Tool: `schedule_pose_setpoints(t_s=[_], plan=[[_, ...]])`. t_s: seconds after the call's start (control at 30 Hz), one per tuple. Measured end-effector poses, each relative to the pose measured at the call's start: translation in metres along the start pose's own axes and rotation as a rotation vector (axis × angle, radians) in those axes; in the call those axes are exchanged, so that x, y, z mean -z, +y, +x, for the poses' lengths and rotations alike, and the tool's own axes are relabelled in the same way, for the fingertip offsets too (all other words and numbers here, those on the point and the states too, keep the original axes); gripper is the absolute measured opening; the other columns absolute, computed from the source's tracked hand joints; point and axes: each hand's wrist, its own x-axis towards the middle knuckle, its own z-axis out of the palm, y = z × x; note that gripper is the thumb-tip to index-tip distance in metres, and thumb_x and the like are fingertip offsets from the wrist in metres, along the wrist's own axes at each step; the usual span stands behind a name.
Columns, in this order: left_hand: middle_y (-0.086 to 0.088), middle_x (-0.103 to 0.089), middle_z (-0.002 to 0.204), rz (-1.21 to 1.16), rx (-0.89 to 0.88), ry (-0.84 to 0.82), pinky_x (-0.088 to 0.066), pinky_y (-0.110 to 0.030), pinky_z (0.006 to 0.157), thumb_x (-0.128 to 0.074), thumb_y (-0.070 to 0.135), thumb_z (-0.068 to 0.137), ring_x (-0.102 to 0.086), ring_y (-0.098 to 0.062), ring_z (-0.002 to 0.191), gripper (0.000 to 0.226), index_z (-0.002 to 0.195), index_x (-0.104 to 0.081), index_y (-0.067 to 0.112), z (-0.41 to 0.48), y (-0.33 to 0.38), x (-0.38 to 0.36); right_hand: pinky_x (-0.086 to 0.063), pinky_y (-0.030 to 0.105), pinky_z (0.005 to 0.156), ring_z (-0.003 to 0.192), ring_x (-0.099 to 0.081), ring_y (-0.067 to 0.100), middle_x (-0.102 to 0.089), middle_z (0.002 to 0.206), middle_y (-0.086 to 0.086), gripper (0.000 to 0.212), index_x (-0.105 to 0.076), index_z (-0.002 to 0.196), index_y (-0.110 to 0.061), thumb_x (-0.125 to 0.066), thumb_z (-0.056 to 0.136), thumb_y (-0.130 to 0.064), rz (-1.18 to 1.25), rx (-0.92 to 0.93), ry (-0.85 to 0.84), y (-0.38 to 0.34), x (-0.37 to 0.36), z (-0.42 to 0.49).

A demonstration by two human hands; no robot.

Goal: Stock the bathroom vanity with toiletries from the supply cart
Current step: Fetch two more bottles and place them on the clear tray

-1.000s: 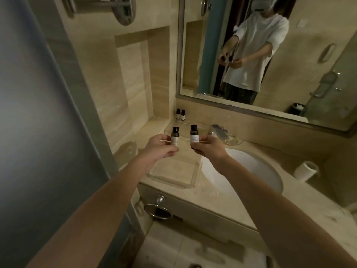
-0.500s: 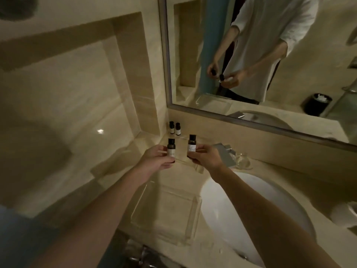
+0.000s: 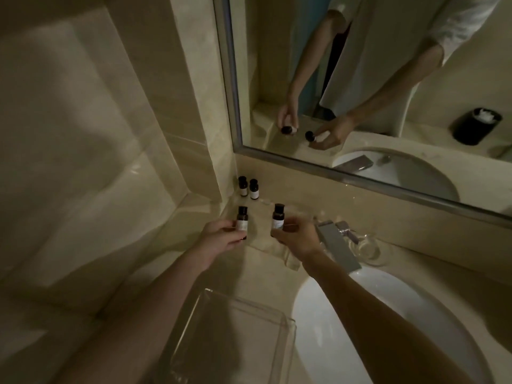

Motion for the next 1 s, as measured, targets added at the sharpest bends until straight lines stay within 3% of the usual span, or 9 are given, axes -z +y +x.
schedule_pose_setpoints(t_s=[0.13,0.27,0.43,0.53,0.63,0.77,0.9,1.0], plan=[[-0.001,-0.076,0.104,0.171,-0.036,0.047,-0.055,-0.034,0.094,-0.088,0.014,0.074,-0.071,-0.019,0.102,0.036,0.106,-0.073,0.021,0.043,-0.007,0.006,-0.06,0.042,0.088,0.089,-0.071,0.018,-0.075,0.092,0.001,0.025,-0.071,0.096,-0.019,-0.087,0.076,-0.018,0.007,-0.063,0.007,0.006,-0.016,0.026],[0.005,-0.07,0.108,0.315,-0.088,0.062,-0.052,-0.032,0.09,-0.087,0.015,0.076,-0.066,-0.014,0.103,0.04,0.109,-0.066,0.023,0.078,-0.013,0.014,-0.058,0.04,0.09,0.095,-0.071,0.017,-0.075,0.098,-0.001,0.037,-0.07,0.107,-0.016,-0.088,0.076,-0.021,0.017,-0.1,0.033,0.015,-0.036,0.055],[0.001,-0.067,0.112,0.425,-0.152,0.072,-0.05,-0.034,0.095,-0.085,0.017,0.08,-0.063,-0.015,0.106,0.046,0.121,-0.063,0.013,0.11,-0.014,0.013,-0.058,0.034,0.086,0.093,-0.07,0.013,-0.074,0.097,-0.006,0.03,-0.069,0.106,-0.023,-0.084,0.081,-0.026,-0.04,-0.054,0.076,0.022,-0.059,0.081],[0.01,-0.067,0.1,0.456,-0.223,0.071,-0.05,-0.029,0.09,-0.08,0.015,0.084,-0.064,-0.007,0.095,0.027,0.105,-0.064,0.021,0.124,-0.015,0.011,-0.057,0.03,0.084,0.093,-0.069,0.009,-0.073,0.098,-0.008,0.033,-0.067,0.111,-0.021,-0.082,0.083,-0.029,-0.049,0.009,0.134,0.021,-0.07,0.093],[0.019,-0.062,0.094,0.512,-0.28,0.084,-0.051,-0.03,0.091,-0.078,0.014,0.087,-0.063,-0.004,0.094,0.031,0.091,-0.055,0.035,0.132,-0.016,0.013,-0.056,0.026,0.083,0.093,-0.068,0.007,-0.071,0.098,-0.008,0.032,-0.066,0.113,-0.02,-0.08,0.085,-0.028,-0.05,0.057,0.169,0.019,-0.08,0.099],[0.008,-0.069,0.096,0.577,-0.371,0.079,-0.056,-0.045,0.089,-0.075,0.019,0.09,-0.068,-0.012,0.095,0.02,0.092,-0.057,0.029,0.142,-0.016,0.016,-0.053,0.024,0.082,0.1,-0.066,0.008,-0.071,0.107,-0.006,0.032,-0.067,0.117,-0.02,-0.077,0.088,-0.031,-0.12,0.096,0.163,0.021,-0.092,0.107],[-0.002,-0.069,0.103,0.654,-0.445,0.112,-0.056,-0.046,0.084,-0.071,0.024,0.093,-0.068,-0.018,0.095,0.019,0.105,-0.059,0.016,0.147,-0.015,0.015,-0.042,0.011,0.073,0.102,-0.062,0.006,-0.069,0.111,-0.008,0.035,-0.066,0.12,-0.02,-0.075,0.088,-0.031,-0.194,0.163,0.207,0.027,-0.099,0.108],[0.001,-0.069,0.105,0.628,-0.469,0.1,-0.056,-0.044,0.088,-0.071,0.023,0.093,-0.067,-0.016,0.098,0.019,0.105,-0.057,0.018,0.149,-0.019,0.016,-0.044,0.015,0.077,0.106,-0.06,0.006,-0.068,0.114,-0.01,0.035,-0.065,0.121,-0.023,-0.075,0.089,-0.033,-0.213,0.185,0.234,0.033,-0.103,0.112]])
